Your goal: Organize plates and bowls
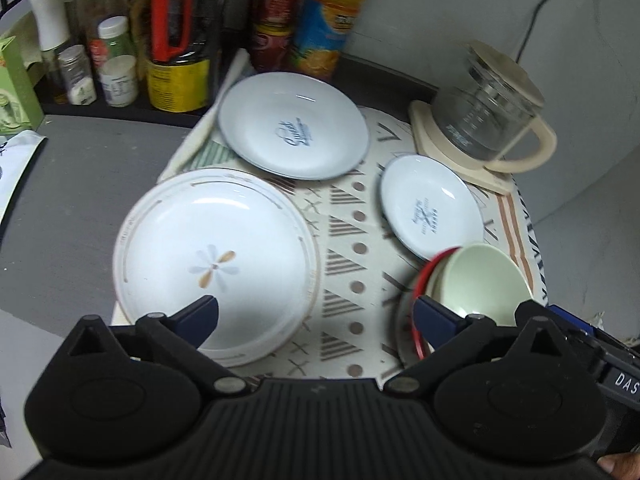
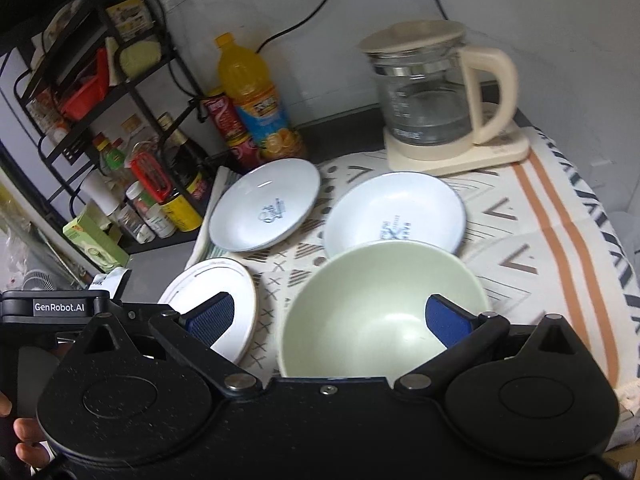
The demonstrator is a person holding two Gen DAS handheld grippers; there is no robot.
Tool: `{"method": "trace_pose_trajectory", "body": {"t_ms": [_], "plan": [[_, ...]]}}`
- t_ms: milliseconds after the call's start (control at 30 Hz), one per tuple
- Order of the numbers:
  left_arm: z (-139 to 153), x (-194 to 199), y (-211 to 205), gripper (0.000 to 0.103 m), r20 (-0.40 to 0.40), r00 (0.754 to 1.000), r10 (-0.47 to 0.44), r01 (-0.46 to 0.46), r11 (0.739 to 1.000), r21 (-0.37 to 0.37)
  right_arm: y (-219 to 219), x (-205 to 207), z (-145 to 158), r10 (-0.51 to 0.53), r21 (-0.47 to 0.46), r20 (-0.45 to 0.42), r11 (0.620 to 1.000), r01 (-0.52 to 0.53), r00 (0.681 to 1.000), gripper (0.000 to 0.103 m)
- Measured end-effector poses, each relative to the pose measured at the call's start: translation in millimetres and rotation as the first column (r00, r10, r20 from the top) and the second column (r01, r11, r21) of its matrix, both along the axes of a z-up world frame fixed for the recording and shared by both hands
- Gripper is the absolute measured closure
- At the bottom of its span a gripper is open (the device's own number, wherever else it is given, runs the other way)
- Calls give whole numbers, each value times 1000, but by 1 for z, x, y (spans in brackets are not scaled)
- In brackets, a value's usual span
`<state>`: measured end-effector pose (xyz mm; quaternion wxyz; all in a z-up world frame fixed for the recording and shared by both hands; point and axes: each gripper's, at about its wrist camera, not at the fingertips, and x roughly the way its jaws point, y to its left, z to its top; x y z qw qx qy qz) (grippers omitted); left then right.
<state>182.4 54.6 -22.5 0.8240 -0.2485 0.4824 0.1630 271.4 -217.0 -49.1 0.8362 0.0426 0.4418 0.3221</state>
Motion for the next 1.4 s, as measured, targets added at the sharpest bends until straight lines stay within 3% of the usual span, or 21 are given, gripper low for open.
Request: {"method": "trace_pose_trajectory", "body": {"t_ms": [333, 1033, 1400], "plan": [[-5, -11, 47, 0, -1, 1000, 9, -9, 1000, -13, 57, -4, -4, 66, -89, -21, 994, -67, 998, 1], [-22, 26, 125, 1, -48, 996, -77, 79, 996, 38, 131, 13, -19, -62, -161, -10, 985, 59, 998, 2], [-36, 71, 159, 3, -3, 991, -137, 137, 990, 32, 156, 41, -42, -175, -146, -44, 975, 167, 984, 19]]}}
